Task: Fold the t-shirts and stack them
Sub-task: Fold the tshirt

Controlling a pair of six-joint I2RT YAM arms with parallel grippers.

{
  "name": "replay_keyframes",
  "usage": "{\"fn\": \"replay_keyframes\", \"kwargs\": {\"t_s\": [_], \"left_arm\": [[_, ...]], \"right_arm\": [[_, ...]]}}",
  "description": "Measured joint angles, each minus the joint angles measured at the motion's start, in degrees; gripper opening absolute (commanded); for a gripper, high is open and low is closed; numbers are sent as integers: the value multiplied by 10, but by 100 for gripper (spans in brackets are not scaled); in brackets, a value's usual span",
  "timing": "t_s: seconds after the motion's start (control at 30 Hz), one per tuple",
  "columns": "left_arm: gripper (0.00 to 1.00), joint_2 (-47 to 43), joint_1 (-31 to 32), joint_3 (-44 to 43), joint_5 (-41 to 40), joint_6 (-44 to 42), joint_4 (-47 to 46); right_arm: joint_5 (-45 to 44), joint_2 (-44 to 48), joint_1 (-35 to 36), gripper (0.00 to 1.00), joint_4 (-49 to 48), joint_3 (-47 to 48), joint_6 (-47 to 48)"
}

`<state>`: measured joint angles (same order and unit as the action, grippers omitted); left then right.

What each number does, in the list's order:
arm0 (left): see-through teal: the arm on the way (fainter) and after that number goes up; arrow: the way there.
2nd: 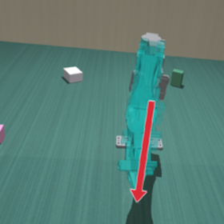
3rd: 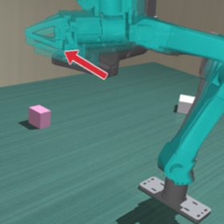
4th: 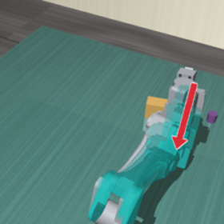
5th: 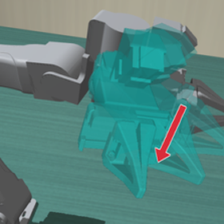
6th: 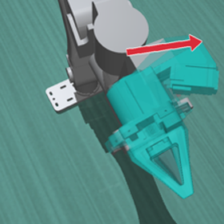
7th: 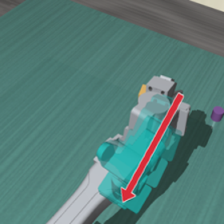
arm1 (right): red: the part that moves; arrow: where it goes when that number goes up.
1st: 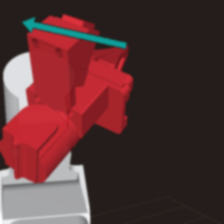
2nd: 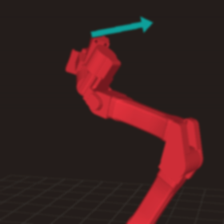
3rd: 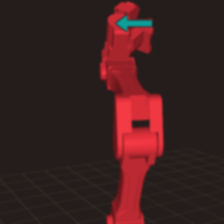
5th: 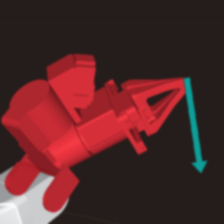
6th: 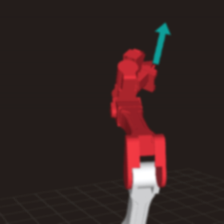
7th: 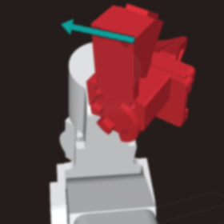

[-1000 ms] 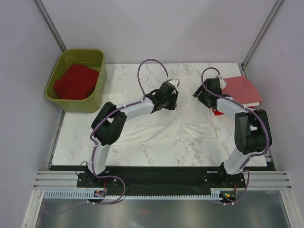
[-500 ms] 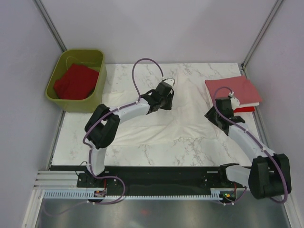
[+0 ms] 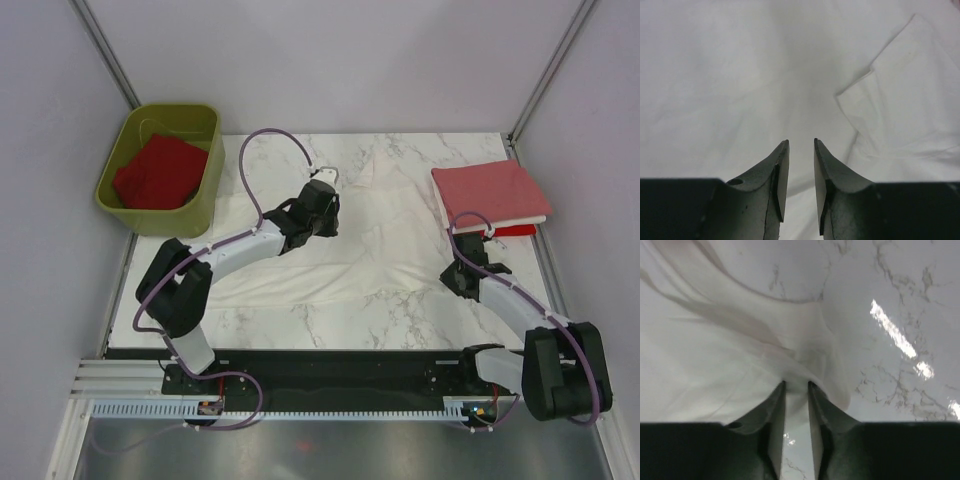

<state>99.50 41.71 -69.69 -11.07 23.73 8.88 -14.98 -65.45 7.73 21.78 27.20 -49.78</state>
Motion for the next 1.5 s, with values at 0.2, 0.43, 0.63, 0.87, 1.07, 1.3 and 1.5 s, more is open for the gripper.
{"fn": "replay_keyframes", "kwargs": {"t_s": [0.2,0.43,0.63,0.87,1.07,1.3,1.5], "left_arm": [[34,-35,0,19,-19,0,0],[34,-71,0,31,-30,0,0],[38,-100,0,47,-44,2,1],[87,-131,-5,45,-70,22,31],[95,-133,-94,25,-27,62,72],[90,-131,-208,21,-10,85,92],[87,-63,-211,-1,-34,104,78]], "right_arm": [[-10,-45,-51,0,-4,25,-25],[-66,10,-70,17,71,25,-40],[-92,94,-73,43,118,32,-5],[44,108,-65,54,50,99,108],[103,-27,-14,58,-10,233,128],[115,-207,17,59,-51,384,127],[100,-368,23,62,-72,520,127]]}}
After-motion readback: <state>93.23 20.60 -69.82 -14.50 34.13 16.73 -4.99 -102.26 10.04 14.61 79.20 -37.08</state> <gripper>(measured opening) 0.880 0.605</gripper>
